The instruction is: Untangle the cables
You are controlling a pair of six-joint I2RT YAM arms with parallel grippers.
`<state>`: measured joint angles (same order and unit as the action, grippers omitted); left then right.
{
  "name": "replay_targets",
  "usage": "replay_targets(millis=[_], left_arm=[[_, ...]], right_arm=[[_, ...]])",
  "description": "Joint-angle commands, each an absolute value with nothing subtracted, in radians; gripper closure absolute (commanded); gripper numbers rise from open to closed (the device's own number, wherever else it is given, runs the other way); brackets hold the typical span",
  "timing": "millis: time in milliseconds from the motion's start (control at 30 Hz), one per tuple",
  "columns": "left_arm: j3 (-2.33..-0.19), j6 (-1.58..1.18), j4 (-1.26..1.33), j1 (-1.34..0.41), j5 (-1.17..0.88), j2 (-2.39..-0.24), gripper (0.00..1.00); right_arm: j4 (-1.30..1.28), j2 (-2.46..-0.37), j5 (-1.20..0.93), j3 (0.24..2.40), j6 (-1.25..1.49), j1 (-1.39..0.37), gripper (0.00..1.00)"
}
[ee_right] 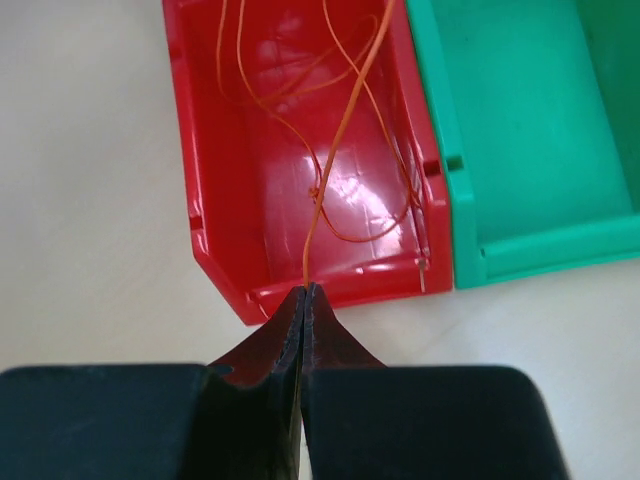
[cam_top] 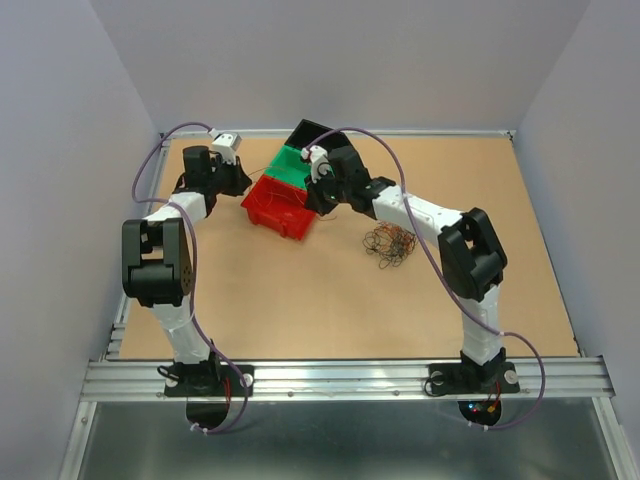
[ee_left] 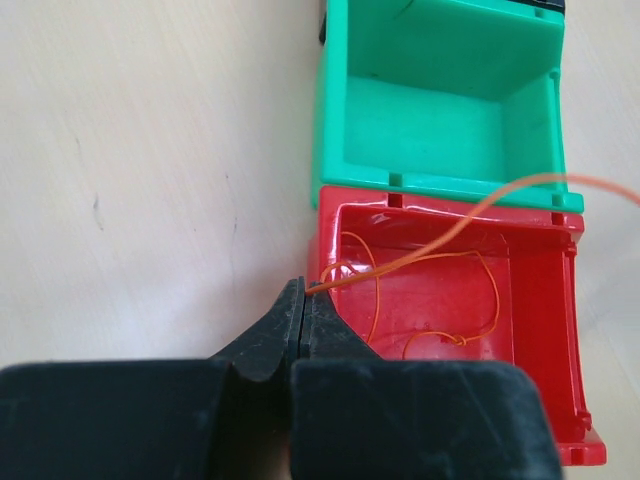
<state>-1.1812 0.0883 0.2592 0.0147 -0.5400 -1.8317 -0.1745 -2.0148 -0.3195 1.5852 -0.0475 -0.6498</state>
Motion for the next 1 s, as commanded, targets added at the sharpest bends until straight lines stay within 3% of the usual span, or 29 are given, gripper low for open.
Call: replay_targets(millis=[0, 400, 967], left_arm=[[-1.21, 0.098, 0.304, 0.02, -0.532, -1.798, 1.0], [-1.18, 0.112, 0.322, 0.003, -0.525, -1.763, 1.0], [-1.131, 0.149, 0.351, -0.06, -0.482, -1.707, 1.0]], right_arm=[[-0.109, -2.069, -0.439, 1.745, -0.003, -0.646, 1.0], [0.182, -2.243, -0.512, 1.847, 0.143, -0.652, 0.99], [0.236, -2.341, -0.42, 1.807, 0.181, -0.657, 0.99]])
